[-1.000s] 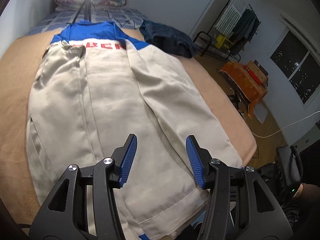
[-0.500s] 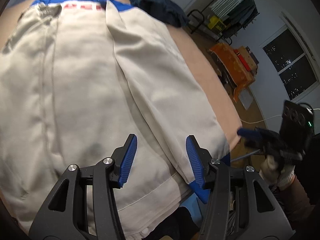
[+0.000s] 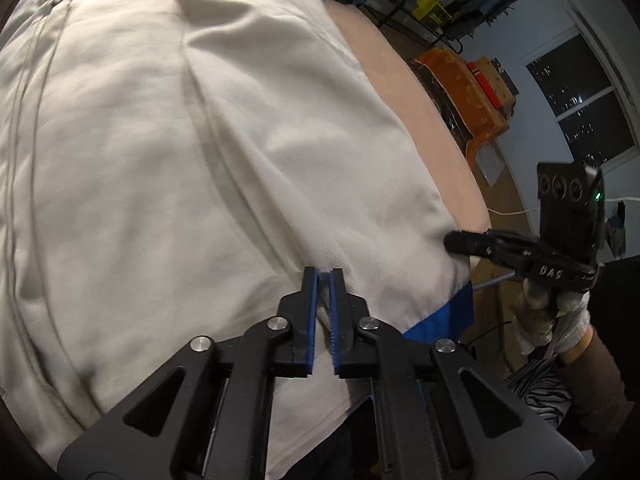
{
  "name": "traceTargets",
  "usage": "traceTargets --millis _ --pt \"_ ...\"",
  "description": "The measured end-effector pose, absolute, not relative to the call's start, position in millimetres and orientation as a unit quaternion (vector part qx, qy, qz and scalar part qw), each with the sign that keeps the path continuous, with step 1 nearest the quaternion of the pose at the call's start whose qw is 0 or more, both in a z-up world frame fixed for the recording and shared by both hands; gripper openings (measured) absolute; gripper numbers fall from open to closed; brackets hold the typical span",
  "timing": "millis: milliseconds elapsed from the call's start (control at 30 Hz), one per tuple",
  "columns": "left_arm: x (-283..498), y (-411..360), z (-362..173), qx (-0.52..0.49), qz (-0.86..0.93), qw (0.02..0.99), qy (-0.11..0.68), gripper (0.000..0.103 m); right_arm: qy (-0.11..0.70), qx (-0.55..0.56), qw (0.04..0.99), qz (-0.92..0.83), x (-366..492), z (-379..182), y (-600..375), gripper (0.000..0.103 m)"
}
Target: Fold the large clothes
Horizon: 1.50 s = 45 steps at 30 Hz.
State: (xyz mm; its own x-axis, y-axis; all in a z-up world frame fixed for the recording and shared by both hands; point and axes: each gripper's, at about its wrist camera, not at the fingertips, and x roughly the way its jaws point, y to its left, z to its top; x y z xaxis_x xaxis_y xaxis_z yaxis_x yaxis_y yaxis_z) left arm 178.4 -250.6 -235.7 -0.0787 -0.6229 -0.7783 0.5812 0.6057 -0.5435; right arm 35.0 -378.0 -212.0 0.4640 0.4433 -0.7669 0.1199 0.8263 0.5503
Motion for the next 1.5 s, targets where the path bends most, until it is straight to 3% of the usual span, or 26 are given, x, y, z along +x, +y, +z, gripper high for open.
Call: traceTargets --millis 233,300,367,533,633,667,833,1200,1267,1333,1433,1500 --pt "148 -272 -239 0.056 -0.453 0.683 0.570 0.001 0.499 0.257 0.826 0.061 25 -195 -402 0.000" --pt "145 -271 -242 0.062 -0.448 0.683 0.573 0.001 0.512 0.261 0.815 0.077 29 -203 -398 0.008" --pt "145 -267 -237 0.062 -0.448 0.685 0.571 0.001 0.522 0.258 0.809 0.080 34 -206 -397 0.036" --pt "139 -252 -212 0.071 -0.450 0.709 0.539 0.001 0.479 0.255 0.834 0.103 51 -181 -409 0.038" --pt "137 -244 -201 0.070 -0.451 0.717 0.527 0.001 0.448 0.268 0.847 0.101 77 -169 -425 0.053" --pt "138 -240 -196 0.068 -0.450 0.720 0.524 0.001 0.442 0.278 0.847 0.098 89 -167 -432 0.054" --pt "147 -226 -185 0.058 -0.448 0.726 0.518 0.001 0.411 0.323 0.849 0.074 161 -180 -468 0.054" --pt "175 -215 -193 0.043 -0.417 0.730 0.539 0.001 0.387 0.444 0.807 0.048 289 -262 -526 0.055" --pt "180 -212 -195 0.038 -0.413 0.730 0.542 0.001 0.383 0.449 0.805 0.061 298 -267 -523 0.049" --pt "182 -210 -194 0.036 -0.411 0.731 0.544 0.001 0.366 0.467 0.801 0.079 303 -268 -522 0.023" --pt "181 -210 -192 0.029 -0.417 0.728 0.543 0.001 0.327 0.490 0.799 0.122 303 -258 -517 0.022" --pt "180 -213 -192 0.031 -0.421 0.726 0.543 0.001 0.316 0.480 0.804 0.152 305 -247 -506 0.029"
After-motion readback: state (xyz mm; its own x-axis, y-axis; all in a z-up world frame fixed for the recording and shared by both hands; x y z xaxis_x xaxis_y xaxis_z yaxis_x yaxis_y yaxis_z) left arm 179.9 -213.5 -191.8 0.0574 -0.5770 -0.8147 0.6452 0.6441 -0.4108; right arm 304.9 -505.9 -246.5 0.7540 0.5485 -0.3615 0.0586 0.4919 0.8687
